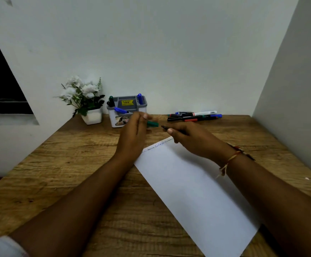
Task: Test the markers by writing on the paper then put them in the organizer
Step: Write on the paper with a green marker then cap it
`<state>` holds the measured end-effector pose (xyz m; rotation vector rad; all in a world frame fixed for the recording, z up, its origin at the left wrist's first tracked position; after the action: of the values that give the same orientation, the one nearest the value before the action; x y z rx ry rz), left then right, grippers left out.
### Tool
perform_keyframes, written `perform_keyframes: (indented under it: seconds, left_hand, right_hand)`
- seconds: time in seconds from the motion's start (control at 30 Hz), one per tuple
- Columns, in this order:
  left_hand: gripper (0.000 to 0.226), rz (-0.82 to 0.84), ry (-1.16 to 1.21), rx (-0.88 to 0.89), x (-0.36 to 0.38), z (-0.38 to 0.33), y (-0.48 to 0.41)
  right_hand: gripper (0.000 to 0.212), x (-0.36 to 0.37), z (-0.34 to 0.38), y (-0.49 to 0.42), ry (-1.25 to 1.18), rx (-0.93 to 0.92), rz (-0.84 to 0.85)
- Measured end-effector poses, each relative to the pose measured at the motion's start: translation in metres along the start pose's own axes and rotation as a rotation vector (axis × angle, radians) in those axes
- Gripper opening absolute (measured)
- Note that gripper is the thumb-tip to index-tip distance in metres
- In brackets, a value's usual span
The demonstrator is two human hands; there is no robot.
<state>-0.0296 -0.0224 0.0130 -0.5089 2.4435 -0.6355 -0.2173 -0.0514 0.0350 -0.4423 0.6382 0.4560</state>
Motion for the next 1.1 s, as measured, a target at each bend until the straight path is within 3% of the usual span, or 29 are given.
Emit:
perform_keyframes:
  seconds: [0.03, 0.17, 0.27, 0.37, 0.5, 0.67, 0.73, 0.9, 1.1]
  left_hand:
    - [0.029, -0.048, 0.037, -0.03, -0.003, 0.002, -0.002]
    - [0.011, -0.096, 0.14, -0.077, -0.006, 0.007, -0.007]
    - [0.01, -0.076, 0.123, -0.065, -0.005, 0.005, -0.006]
    - [0.013, -0.042, 0.074, -0.104, -0.004, 0.006, -0.006]
    - [0.01, 0.096, -0.247, 0.024, 0.002, 0.009, -0.004]
    - [0.008, 0.338, -0.478, 0.139, 0.015, 0.015, -0.003]
    - [0.01, 0.39, -0.534, 0.138, 0.017, 0.02, -0.003]
    - [0.039, 0.53, -0.693, 0.155, 0.025, 0.028, -0.002]
    - [0.054, 0.578, -0.698, 0.158, 0.022, 0.022, 0.0]
  right_hand:
    - [0.011, -0.004, -0.006, 0.002, -0.037, 0.035, -0.014]
    - [0.031, -0.017, -0.023, 0.01, -0.296, 0.211, -0.145]
    - [0.034, -0.018, -0.024, 0.008, -0.65, 0.309, -0.257]
    - [0.024, -0.015, -0.023, 0.008, -0.925, 0.395, -0.269]
    - [0.006, -0.01, -0.029, 0.009, -0.766, 0.321, -0.255]
    - [0.006, 0.001, -0.035, 0.006, -0.632, 0.323, -0.293]
    - [0.009, 0.005, -0.035, 0.004, -0.606, 0.356, -0.256]
    - [0.034, 0.004, -0.029, 0.005, -0.607, 0.376, -0.23]
    - [0.039, 0.001, -0.019, 0.008, -0.694, 0.383, -0.22]
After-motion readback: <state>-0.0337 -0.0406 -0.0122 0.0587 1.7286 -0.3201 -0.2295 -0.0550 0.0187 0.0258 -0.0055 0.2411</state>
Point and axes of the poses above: each hand's wrist, its own y-axis away from the middle knuckle, its own x-axis out of the palm, z = x × y, the point moved 3 cm from there along -y, towards the middle knuckle, and after that the axes turned 12 degrees about -y, right-handed, at the moved point
